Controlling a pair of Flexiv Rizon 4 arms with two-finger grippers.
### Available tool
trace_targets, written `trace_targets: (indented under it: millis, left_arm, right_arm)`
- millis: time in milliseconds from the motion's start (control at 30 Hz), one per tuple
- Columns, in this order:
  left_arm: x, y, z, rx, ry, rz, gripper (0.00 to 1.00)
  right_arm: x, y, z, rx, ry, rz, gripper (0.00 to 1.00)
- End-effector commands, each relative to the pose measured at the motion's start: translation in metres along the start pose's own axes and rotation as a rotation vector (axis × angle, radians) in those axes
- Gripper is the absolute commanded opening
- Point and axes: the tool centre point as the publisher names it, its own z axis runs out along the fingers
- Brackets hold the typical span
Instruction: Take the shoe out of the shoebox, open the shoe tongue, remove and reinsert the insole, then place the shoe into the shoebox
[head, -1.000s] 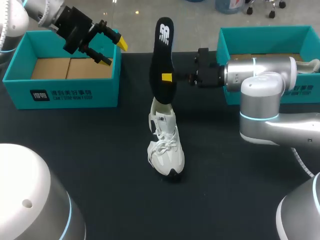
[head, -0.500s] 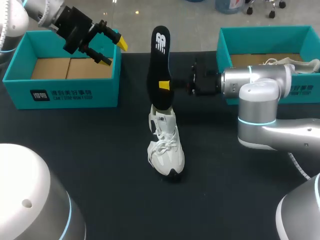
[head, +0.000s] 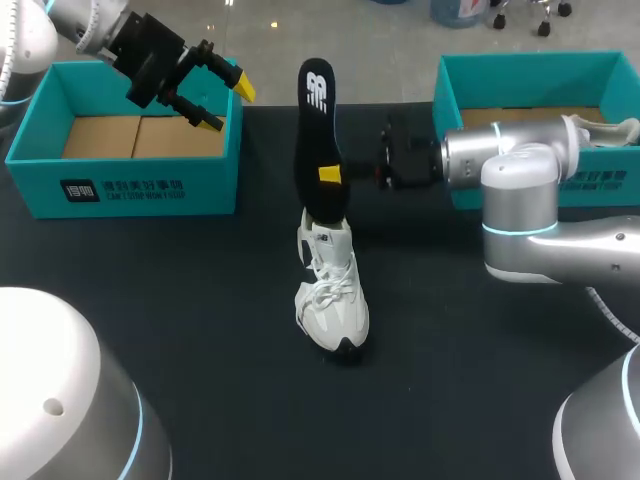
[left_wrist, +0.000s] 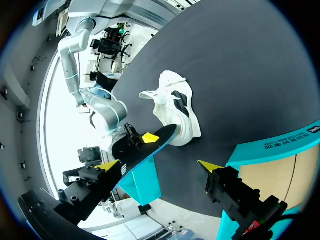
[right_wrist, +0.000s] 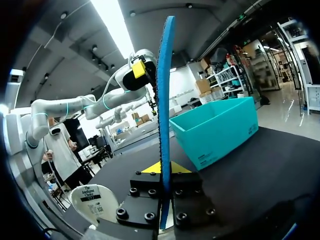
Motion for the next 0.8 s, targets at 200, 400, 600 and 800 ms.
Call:
trace_targets:
  millis: [200, 400, 600, 800]
  left_arm:
    - [0.0, -0.001, 0.0, -0.001, 0.003, 0.001, 1.0]
    - [0.0, -0.001, 0.0, -0.001, 0.003, 0.001, 1.0]
    - [0.0, -0.001, 0.0, -0.001, 0.003, 0.001, 1.0]
    - [0.0, -0.001, 0.0, -0.001, 0.003, 0.001, 1.0]
  right_arm:
    - [-0.009, -0.015, 0.008, 0.014, 0.015, 0.001, 0.0]
    - [-0.01, -0.026, 0.005, 0.026, 0.01, 0.009, 0.0]
    - [-0.004, -0.033, 0.003, 0.027, 0.007, 0.017, 0.0]
    - [0.002, -0.043, 0.003, 0.023, 0.006, 0.036, 0.0]
